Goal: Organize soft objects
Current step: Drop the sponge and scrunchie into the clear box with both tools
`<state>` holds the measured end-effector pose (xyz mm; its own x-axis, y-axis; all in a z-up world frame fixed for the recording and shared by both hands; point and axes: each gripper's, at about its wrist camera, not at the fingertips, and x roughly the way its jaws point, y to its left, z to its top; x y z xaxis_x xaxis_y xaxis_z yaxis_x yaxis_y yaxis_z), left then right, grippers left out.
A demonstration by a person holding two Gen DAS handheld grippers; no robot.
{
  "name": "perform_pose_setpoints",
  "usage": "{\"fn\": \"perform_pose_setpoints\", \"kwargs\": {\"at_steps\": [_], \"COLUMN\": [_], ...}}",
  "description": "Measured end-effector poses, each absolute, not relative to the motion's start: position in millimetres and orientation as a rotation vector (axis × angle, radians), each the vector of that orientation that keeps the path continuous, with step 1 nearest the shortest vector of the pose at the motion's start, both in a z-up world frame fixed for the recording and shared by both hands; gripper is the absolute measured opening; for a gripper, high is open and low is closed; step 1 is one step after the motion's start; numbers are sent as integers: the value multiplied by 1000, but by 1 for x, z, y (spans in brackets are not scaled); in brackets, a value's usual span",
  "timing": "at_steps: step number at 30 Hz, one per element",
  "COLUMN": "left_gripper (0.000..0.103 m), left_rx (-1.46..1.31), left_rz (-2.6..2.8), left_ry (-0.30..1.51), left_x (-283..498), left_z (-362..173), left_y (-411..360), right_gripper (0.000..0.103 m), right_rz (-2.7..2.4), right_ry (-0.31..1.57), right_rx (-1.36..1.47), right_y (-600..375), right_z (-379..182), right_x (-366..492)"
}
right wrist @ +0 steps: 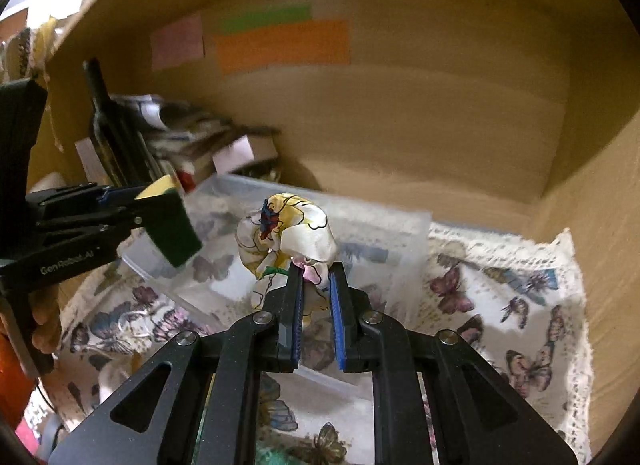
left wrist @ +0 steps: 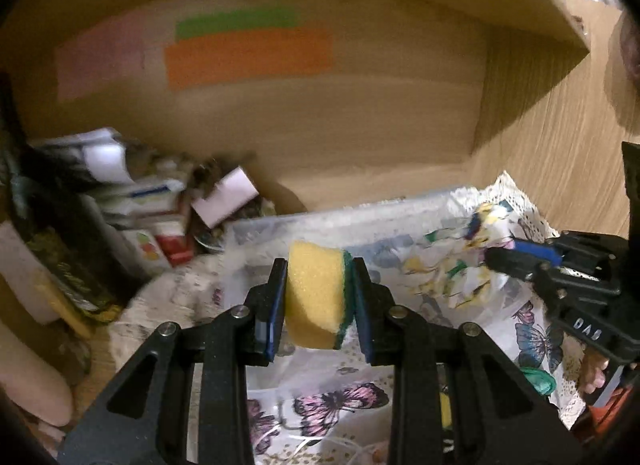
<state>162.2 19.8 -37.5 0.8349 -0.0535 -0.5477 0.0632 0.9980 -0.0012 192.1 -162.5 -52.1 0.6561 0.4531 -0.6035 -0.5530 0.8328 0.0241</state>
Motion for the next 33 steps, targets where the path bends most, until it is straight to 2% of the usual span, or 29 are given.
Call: {"fn": "perform_pose_setpoints", "kwargs": {"at_steps": [7,12,14,16,18,21,23,26,29,33], "left_gripper": [30,31,35,51,59,64,71,82,96,100], "left_rx": [-29,-56,-68,-82,-87,-80,-64,-67,-64,-48], "left_rz": [-119,-117,-98,-88,-75,-57,-41,-38,-22,1], "left_ry": [700,760,776,794,796,766,753,727,684,623], "left_x": [195,206,209,212,212,207,202,191,173,144], "left_z": [-68,-80,-83,-85,-85,-79,-74,-63,-50,-35], "left_y": [16,22,27,33,37,40,41,45,47,43], "right_gripper": [11,16,25,32,37,41,51,60,70,72], "right_rz": [572,546,540,527,518,509,506,500,506,519], "right_ry": [725,757,752,729,706,661,633,572,531,484], "right_rx": [-198,-210,-210,-214,-217,-215,-210,-205,-196,-193], "right_y": [-153,-152,-152,-154,-157,-163,-166,-174,-180,-189], "right_z": [-73,-80,-78,-74,-69,-57,-50,-35,-24,-14], "right_x": [211,219,219,216,212,201,194,176,160,135]}}
